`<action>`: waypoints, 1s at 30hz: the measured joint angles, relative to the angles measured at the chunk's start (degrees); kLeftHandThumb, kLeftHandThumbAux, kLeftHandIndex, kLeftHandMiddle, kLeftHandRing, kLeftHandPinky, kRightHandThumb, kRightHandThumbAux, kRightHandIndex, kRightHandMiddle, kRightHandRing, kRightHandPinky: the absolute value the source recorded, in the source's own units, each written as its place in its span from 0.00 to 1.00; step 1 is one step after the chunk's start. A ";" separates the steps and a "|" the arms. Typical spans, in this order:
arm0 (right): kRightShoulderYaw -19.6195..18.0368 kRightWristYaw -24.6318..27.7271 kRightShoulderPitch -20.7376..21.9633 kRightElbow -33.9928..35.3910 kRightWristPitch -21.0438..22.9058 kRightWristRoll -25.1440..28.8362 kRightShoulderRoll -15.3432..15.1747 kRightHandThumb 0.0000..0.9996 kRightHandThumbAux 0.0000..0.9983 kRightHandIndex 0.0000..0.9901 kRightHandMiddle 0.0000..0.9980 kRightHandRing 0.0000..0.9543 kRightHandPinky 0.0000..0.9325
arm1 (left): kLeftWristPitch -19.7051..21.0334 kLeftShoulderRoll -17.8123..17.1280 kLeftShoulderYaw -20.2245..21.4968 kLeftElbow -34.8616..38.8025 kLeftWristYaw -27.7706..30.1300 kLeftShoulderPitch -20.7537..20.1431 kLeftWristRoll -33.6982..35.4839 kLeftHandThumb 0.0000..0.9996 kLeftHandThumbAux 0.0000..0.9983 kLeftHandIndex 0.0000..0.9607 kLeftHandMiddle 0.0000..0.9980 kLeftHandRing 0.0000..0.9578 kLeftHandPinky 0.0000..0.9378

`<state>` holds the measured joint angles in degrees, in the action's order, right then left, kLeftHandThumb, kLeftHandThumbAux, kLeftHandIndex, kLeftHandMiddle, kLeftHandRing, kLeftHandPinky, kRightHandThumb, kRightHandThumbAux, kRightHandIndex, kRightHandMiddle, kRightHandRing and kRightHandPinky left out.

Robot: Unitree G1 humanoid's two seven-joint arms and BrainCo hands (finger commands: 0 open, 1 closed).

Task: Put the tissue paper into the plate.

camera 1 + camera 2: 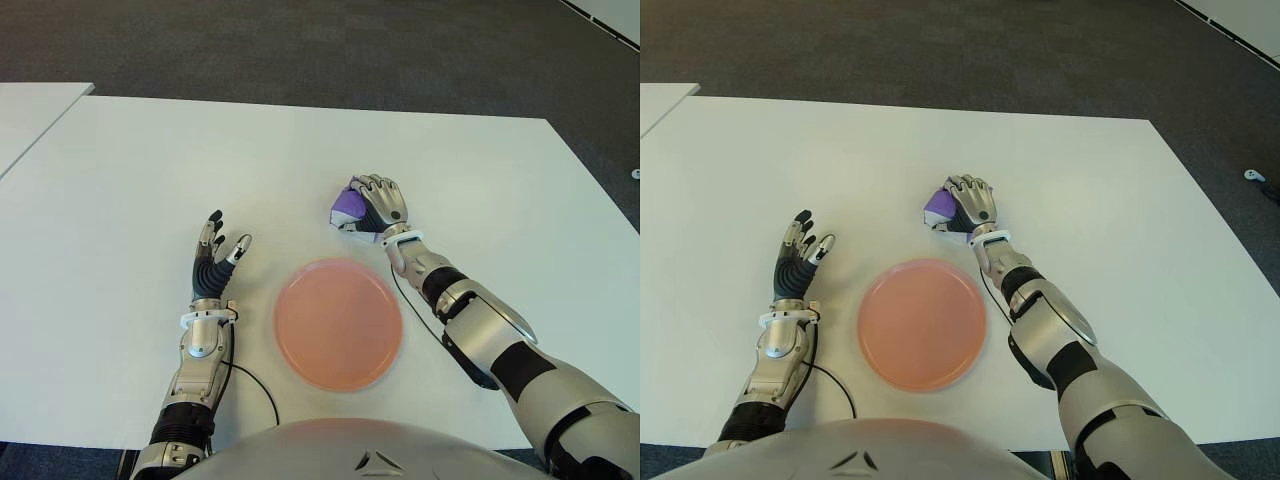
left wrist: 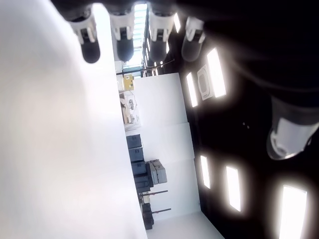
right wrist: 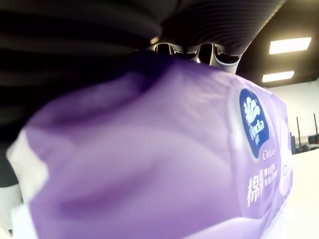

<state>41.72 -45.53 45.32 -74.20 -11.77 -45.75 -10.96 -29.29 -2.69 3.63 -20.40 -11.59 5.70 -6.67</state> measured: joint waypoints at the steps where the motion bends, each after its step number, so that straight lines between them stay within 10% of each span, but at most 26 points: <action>1: 0.06 -0.38 -0.10 0.00 0.09 -0.04 0.03 0.96 0.66 0.39 0.50 0.55 0.79 | 0.03 0.00 0.00 0.02 0.00 0.00 0.00 0.00 0.50 0.00 0.00 0.00 0.00; 9: 1.80 -4.18 -0.59 -0.02 1.52 -2.01 0.11 0.86 0.68 0.40 0.53 0.85 0.86 | 0.15 0.11 -0.01 0.06 0.00 0.02 -0.02 0.00 0.50 0.00 0.00 0.00 0.00; 30: 4.13 -6.99 -0.56 -0.05 2.31 -3.69 -0.10 0.85 0.68 0.40 0.54 0.88 0.86 | 0.14 0.35 -0.01 0.03 0.00 0.01 -0.08 0.00 0.50 0.00 0.00 0.00 0.00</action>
<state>45.85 -52.53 44.76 -74.25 -9.46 -49.44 -11.06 -29.16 -2.34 3.62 -20.37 -11.59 5.71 -6.74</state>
